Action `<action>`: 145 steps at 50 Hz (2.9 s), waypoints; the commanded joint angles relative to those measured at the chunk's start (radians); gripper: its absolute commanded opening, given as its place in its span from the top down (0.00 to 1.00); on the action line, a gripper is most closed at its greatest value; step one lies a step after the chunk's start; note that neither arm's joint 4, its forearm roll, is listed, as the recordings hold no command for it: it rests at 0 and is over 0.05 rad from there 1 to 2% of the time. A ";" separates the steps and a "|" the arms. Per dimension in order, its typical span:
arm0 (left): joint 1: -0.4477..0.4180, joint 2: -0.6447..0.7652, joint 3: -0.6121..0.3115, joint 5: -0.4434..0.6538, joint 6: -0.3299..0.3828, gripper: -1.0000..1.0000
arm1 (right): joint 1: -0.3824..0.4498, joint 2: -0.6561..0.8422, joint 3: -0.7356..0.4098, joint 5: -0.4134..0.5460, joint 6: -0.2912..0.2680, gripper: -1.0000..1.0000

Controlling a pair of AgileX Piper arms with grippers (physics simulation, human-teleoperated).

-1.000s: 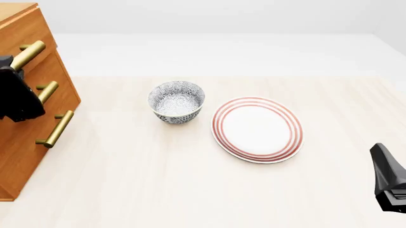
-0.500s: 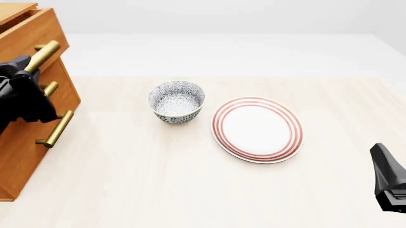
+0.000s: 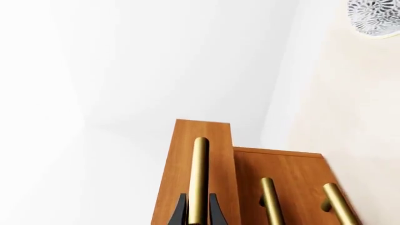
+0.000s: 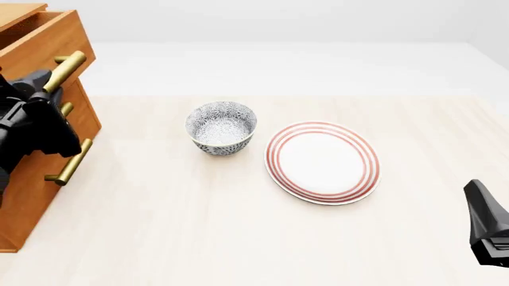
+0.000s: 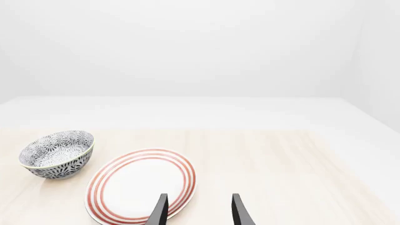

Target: Open the top drawer of the cabinet.

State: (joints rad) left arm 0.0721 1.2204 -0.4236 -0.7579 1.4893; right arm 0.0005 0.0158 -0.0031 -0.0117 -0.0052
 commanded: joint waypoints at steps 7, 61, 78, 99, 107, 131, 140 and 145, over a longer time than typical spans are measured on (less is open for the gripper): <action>-0.041 -0.014 0.059 0.021 -0.005 1.00 | 0.000 0.000 0.000 0.000 0.000 0.00; -0.178 -0.089 0.069 0.084 0.031 1.00 | 0.000 0.000 0.000 0.000 0.000 0.00; -0.211 -0.131 0.084 0.097 0.035 1.00 | 0.000 0.000 0.000 0.000 0.000 0.00; -0.245 -0.149 0.082 0.097 0.035 1.00 | 0.000 0.000 0.000 0.000 0.000 0.00; -0.262 -0.160 0.088 0.091 0.037 1.00 | 0.000 0.000 0.000 0.000 0.000 0.00; -0.332 -0.231 0.130 0.098 0.056 0.00 | 0.000 0.000 0.000 0.000 0.000 0.00; -0.332 -0.231 0.130 0.098 0.056 0.00 | 0.000 0.000 0.000 0.000 0.000 0.00; -0.332 -0.231 0.130 0.098 0.056 0.00 | 0.000 0.000 0.000 0.000 0.000 0.00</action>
State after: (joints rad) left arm -0.2509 0.9970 -0.3014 -0.6572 1.5416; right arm 0.0005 0.0158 -0.0031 -0.0116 -0.0053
